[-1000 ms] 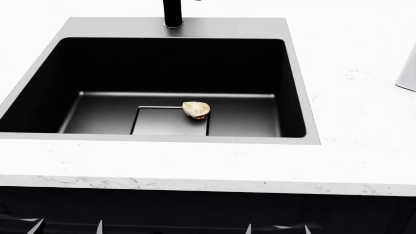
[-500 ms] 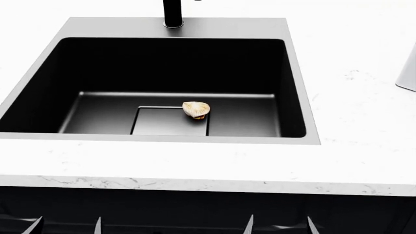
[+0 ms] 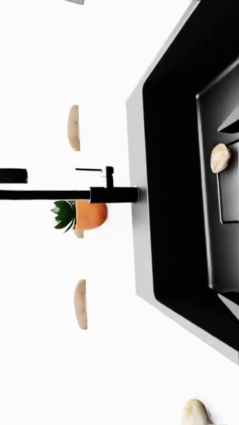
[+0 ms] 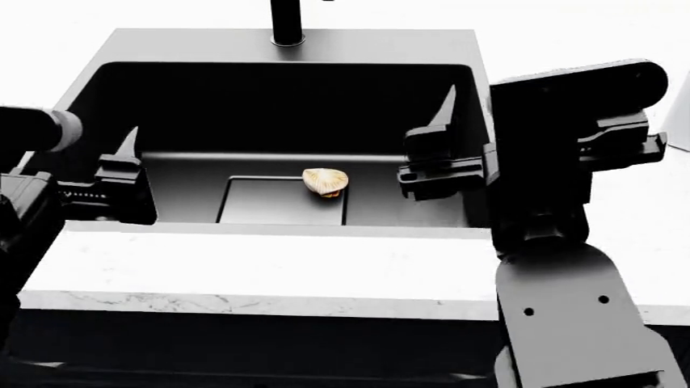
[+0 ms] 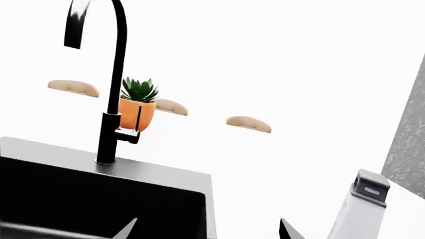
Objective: Turn on the sink faucet.
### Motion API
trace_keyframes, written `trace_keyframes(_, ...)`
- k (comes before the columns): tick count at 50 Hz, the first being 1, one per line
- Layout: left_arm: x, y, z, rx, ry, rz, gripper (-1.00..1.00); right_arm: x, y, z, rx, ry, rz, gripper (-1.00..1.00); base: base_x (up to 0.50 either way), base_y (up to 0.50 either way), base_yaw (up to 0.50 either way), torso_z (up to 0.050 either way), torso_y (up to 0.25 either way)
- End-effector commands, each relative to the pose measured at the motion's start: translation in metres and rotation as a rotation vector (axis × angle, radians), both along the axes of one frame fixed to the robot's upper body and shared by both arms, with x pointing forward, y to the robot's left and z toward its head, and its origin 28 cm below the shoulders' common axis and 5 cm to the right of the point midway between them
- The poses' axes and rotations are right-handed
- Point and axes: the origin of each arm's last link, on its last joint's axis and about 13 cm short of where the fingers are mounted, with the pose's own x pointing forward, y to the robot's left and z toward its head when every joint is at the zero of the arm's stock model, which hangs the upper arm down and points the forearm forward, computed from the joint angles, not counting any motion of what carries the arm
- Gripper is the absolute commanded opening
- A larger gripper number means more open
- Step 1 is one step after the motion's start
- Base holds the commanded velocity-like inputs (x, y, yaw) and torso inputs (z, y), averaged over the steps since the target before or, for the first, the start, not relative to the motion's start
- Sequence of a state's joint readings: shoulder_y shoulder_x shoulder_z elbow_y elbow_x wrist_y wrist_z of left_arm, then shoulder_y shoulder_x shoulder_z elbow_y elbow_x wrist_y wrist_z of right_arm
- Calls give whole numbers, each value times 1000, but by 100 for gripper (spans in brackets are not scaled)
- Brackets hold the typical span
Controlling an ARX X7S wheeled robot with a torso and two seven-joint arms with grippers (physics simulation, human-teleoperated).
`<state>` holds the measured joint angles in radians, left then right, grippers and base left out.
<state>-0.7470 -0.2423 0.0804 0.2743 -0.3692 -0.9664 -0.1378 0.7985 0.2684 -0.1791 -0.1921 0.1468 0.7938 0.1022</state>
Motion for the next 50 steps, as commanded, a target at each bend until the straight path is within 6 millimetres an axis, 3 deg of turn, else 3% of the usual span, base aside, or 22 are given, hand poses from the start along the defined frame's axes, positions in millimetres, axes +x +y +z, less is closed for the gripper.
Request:
trace_keyframes(1, 66, 4, 101, 85, -34, 44, 100, 62, -18, 102, -129, -16, 11, 100, 0, 0, 0, 0, 0)
trace_keyframes(4, 89, 0, 126, 99, -61, 64, 100, 86, -18, 109, -138, -11, -1, 100, 0, 0, 0, 0, 0)
trace_keyframes(5, 97, -4, 146, 29, -115, 92, 100, 93, -17, 113, -120, -29, -10, 100, 0, 0, 0, 0, 0)
trace_keyframes(8, 119, -18, 164, 229, -218, 78, 100, 105, -14, 114, -165, -12, 6, 100, 0, 0, 0, 0, 0)
trace_keyframes(9, 125, -11, 142, 242, -103, 98, 100, 107, -13, 114, -200, 9, 14, 100, 0, 0, 0, 0, 0)
trace_keyframes(10, 126, -10, 137, 264, -89, 106, 100, 109, -14, 116, -200, 12, 8, 100, 0, 0, 0, 0, 0)
trace_keyframes(18, 126, -2, 134, 234, -54, 142, 100, 111, -23, 115, -191, 30, -55, 100, 32, 24, 0, 0, 0)
trace_keyframes(39, 127, 1, 115, 223, 12, 140, 100, 109, -21, 113, -187, 38, -46, 100, 163, 70, 0, 0, 0)
trace_keyframes(50, 126, 7, 122, 202, -3, 163, 100, 109, -21, 113, -174, 17, -38, 100, 169, 0, 0, 0, 0)
